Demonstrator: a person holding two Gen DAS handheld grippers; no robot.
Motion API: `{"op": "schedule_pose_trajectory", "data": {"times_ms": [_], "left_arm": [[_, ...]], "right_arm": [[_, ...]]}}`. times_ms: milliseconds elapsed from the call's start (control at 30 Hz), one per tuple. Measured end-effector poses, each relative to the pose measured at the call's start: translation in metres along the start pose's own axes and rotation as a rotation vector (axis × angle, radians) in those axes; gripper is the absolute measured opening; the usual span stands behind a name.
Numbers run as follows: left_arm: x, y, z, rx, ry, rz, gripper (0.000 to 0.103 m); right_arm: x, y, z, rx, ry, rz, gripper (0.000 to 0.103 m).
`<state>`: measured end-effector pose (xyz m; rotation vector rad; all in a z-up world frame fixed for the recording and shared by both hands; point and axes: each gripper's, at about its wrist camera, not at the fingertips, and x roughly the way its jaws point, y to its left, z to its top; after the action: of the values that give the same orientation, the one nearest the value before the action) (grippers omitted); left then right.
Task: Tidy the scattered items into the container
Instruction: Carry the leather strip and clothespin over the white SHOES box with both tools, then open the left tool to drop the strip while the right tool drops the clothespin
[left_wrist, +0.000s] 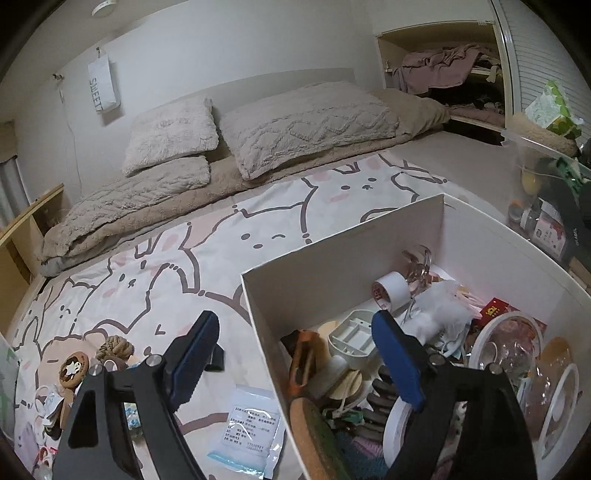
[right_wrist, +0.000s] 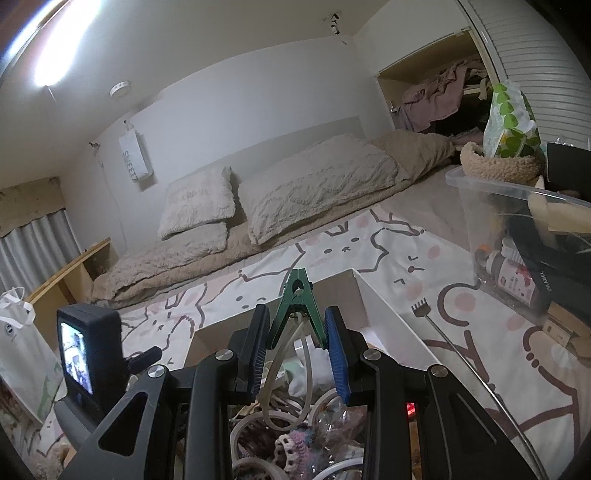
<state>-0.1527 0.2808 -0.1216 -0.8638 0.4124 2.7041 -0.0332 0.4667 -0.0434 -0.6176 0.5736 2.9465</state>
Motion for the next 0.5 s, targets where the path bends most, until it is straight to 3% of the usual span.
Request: {"op": "schedule_pose_trajectory", "data": {"times_ms": [500], "left_arm": [[-0.047,0.043,-0.027,-0.078,-0.032,-0.081,0.085]], "right_arm": [[0.018,0.036,-0.01,-0.084,0.066,0.01,0.031]]}}
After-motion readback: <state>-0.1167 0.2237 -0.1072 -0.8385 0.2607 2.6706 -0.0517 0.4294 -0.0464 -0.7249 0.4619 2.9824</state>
